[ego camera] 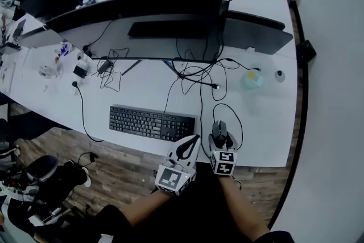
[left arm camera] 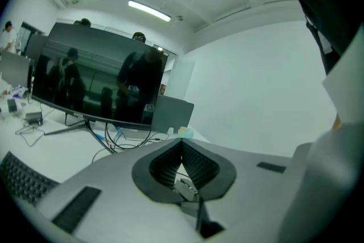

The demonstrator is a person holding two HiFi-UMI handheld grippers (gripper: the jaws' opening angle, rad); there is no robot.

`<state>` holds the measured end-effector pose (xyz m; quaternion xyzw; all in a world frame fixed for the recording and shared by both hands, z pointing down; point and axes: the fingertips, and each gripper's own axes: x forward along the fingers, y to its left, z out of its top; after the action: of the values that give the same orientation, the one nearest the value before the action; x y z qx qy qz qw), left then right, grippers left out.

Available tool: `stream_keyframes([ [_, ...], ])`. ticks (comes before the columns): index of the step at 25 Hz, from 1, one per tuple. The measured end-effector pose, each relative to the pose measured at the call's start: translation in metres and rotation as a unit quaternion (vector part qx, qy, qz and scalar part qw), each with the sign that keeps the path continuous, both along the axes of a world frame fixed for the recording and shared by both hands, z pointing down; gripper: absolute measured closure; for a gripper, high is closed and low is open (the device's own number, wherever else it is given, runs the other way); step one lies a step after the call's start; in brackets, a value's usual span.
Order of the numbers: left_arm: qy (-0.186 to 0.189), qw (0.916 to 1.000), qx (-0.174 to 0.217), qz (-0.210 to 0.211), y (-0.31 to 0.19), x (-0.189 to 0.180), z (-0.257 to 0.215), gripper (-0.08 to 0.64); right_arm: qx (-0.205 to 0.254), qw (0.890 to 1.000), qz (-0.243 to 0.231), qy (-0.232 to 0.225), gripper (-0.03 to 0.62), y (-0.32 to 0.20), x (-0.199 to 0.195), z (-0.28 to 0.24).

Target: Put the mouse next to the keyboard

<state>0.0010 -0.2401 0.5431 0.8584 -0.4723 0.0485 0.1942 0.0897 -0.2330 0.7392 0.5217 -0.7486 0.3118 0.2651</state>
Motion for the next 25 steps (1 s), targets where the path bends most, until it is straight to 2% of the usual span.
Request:
stream_keyframes([
  [1,0.008,1.0000,-0.005,-0.001,-0.001,0.001,0.000,0.557,-0.005,1.000,0.001,0.001,0.287,-0.001,0.000,0.005],
  [5,-0.019,0.9997,-0.013,-0.003,-0.001,0.006,0.001,0.557,-0.028,0.999,0.006,0.013,0.287,-0.004,0.007,0.026],
  [8,-0.016,0.9997,-0.017,0.010,0.004,0.010,0.010,0.557,-0.047,0.999,-0.001,0.006,0.285,-0.004,0.006,0.039],
  [13,-0.023,0.9992,-0.014,0.028,0.006,0.014,0.012,0.556,-0.042,0.999,0.008,0.014,0.285,-0.006,0.007,0.042],
  [16,-0.026,0.9994,-0.015,0.014,0.001,0.007,0.009,0.557,-0.040,0.999,0.014,0.026,0.285,-0.007,0.005,0.043],
  [19,-0.010,0.9995,-0.030,0.005,0.001,0.003,0.006,0.557,-0.038,0.998,0.018,0.051,0.284,-0.005,0.003,0.045],
  [25,-0.006,0.9998,-0.016,-0.012,-0.001,-0.015,-0.008,0.557,-0.033,0.997,0.019,0.061,0.284,-0.005,0.001,0.046],
])
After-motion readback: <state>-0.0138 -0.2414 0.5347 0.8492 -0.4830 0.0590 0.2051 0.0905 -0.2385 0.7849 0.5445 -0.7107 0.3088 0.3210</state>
